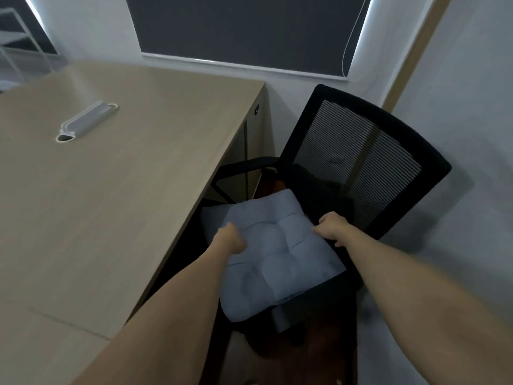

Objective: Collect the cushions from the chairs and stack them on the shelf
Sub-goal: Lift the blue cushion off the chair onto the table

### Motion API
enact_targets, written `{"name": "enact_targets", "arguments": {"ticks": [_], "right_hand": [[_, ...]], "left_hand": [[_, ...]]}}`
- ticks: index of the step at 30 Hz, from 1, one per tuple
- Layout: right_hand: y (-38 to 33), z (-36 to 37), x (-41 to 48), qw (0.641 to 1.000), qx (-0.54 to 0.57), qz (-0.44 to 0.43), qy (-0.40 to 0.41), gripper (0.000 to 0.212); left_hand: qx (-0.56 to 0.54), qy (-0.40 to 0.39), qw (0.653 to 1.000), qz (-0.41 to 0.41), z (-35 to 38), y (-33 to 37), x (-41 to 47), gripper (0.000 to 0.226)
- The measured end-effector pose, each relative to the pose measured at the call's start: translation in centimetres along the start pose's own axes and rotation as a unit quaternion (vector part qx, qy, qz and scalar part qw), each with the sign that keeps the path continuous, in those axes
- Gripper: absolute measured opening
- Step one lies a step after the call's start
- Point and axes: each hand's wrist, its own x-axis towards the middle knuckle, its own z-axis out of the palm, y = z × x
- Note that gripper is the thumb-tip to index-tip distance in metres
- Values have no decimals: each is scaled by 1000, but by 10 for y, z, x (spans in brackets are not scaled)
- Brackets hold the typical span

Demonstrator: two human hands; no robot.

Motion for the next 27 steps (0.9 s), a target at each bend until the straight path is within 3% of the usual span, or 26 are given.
{"name": "enact_targets", "arguments": {"ticks": [5, 10, 12, 16, 21, 24, 27], "right_hand": [[5, 25, 97, 999, -36, 18, -14, 61], [17, 58, 192, 999, -37, 28, -13, 61], [24, 73, 224, 999, -32, 30, -19, 76], [41, 99, 273, 999, -32, 39, -16, 105], [60, 113, 302, 992, 41, 110, -43, 144], [63, 116, 305, 992, 40, 113, -26, 139], [54, 117, 295, 994, 43, 96, 3, 112]], "left_hand": [[-10, -19, 998, -57, 31, -10, 90, 72], [-38, 6, 993, -113, 73, -19, 172, 61], [-79, 27, 982, -169, 91, -24, 198, 70], [-109, 38, 955, -274, 113, -44, 229, 118], [-169, 66, 941, -285, 131, -64, 244, 133], [-190, 101, 935, -281, 132, -63, 247, 129], [-215, 124, 942, -226, 128, -61, 242, 115]]}}
